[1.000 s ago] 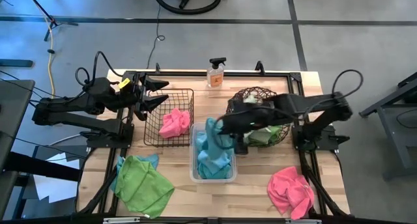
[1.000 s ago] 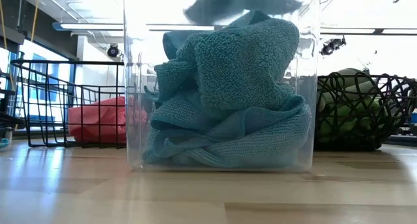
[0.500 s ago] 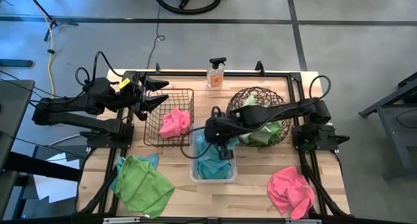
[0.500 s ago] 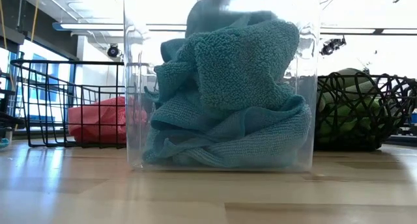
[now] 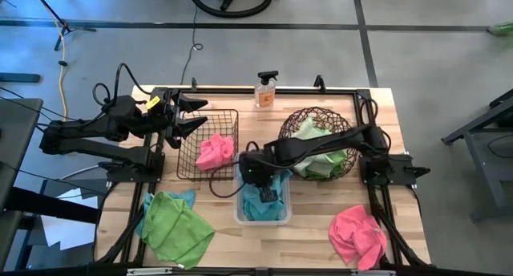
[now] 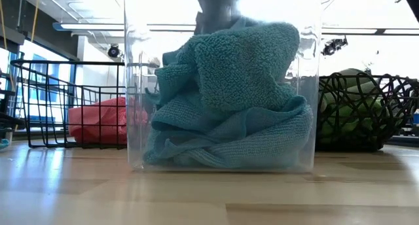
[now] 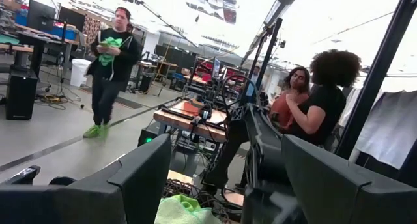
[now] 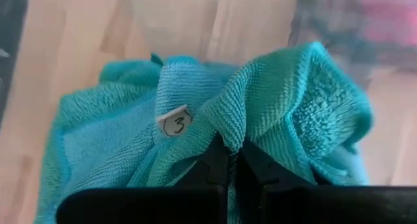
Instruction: Sort microfiber towel by color & place in baskets
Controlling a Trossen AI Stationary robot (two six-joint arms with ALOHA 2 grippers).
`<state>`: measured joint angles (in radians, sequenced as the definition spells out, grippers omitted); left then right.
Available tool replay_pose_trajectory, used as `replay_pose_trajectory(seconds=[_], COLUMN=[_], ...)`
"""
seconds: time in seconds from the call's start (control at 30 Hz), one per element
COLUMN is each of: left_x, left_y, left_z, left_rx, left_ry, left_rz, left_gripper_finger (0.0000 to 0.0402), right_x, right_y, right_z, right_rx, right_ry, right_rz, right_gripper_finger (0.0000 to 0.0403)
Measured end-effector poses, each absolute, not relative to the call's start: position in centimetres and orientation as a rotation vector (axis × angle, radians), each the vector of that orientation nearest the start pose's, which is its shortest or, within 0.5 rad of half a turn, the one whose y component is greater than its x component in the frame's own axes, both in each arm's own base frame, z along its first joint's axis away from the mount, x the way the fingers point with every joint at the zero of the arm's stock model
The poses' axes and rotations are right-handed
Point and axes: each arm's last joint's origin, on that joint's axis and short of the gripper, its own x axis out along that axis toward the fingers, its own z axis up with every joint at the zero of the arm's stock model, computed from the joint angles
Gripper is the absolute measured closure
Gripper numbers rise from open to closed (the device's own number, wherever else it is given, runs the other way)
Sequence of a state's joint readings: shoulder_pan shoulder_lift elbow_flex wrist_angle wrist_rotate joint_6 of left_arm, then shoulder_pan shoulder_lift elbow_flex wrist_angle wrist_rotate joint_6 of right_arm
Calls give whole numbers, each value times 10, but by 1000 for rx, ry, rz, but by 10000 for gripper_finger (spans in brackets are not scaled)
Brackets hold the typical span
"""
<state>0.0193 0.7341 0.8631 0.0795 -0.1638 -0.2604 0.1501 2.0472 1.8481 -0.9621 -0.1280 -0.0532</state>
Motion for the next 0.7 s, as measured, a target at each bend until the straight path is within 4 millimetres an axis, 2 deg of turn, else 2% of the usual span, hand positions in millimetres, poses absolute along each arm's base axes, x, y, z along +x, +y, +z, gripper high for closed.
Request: replay_pose_trajectory(seconds=[0.23, 0.57, 0.7], left_x=[153, 153, 153], left_y=[8, 8, 8], left_z=[391, 391, 391], left_rx=[-273, -273, -273], left_ry=[-231, -231, -231], left_rz=[154, 154, 154], left_gripper_finger=[124, 124, 124], right_x=[430, 446, 448], right_y=[69, 67, 67], right_z=[237, 187, 178], right_rx=[-57, -8, -4], right_ry=[1250, 1351, 1367], right_rz=[277, 311, 314], right_gripper_finger=[403, 403, 403])
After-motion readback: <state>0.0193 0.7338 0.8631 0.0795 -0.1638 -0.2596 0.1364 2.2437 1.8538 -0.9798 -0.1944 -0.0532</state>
